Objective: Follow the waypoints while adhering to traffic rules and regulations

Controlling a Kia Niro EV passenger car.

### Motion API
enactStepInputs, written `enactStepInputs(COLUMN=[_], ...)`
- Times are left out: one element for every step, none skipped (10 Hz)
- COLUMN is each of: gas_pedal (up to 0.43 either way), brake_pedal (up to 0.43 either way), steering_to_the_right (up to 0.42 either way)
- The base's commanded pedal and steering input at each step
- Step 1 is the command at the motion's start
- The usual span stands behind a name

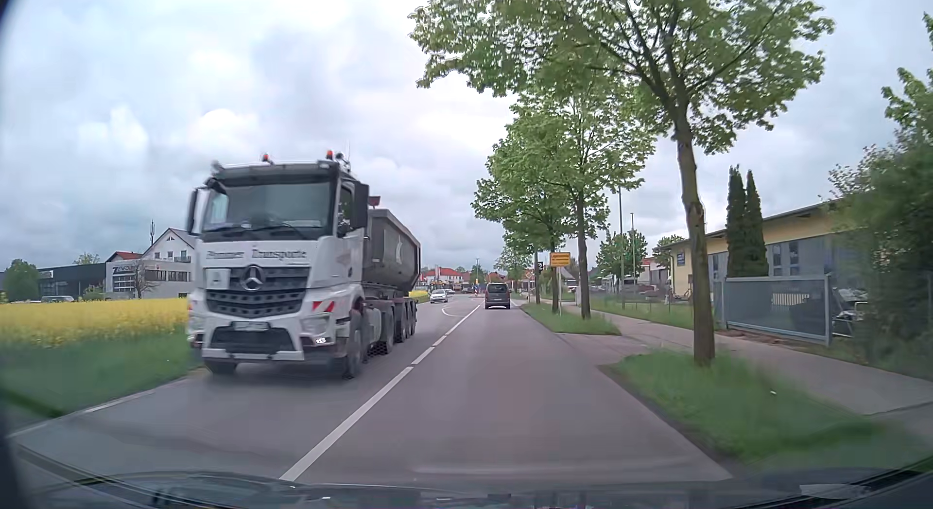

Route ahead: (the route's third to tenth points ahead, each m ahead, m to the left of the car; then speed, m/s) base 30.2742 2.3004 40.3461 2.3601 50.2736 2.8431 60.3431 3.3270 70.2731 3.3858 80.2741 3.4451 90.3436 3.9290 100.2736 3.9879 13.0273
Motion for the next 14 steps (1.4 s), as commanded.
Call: enactStepInputs(gas_pedal=[0.079, 0.079, 0.079, 0.079, 0.079, 0.079, 0.079, 0.079, 0.079, 0.079, 0.079, 0.087, 0.110, 0.118], brake_pedal=[0.012, 0.012, 0.012, 0.012, 0.012, 0.012, 0.012, 0.012, 0.012, 0.012, 0.012, 0.012, 0.012, 0.012], steering_to_the_right=[-0.005, -0.005, -0.005, -0.005, -0.005, -0.004, -0.003, -0.002, 0.000, 0.001, 0.001, 0.001, 0.002, 0.001])
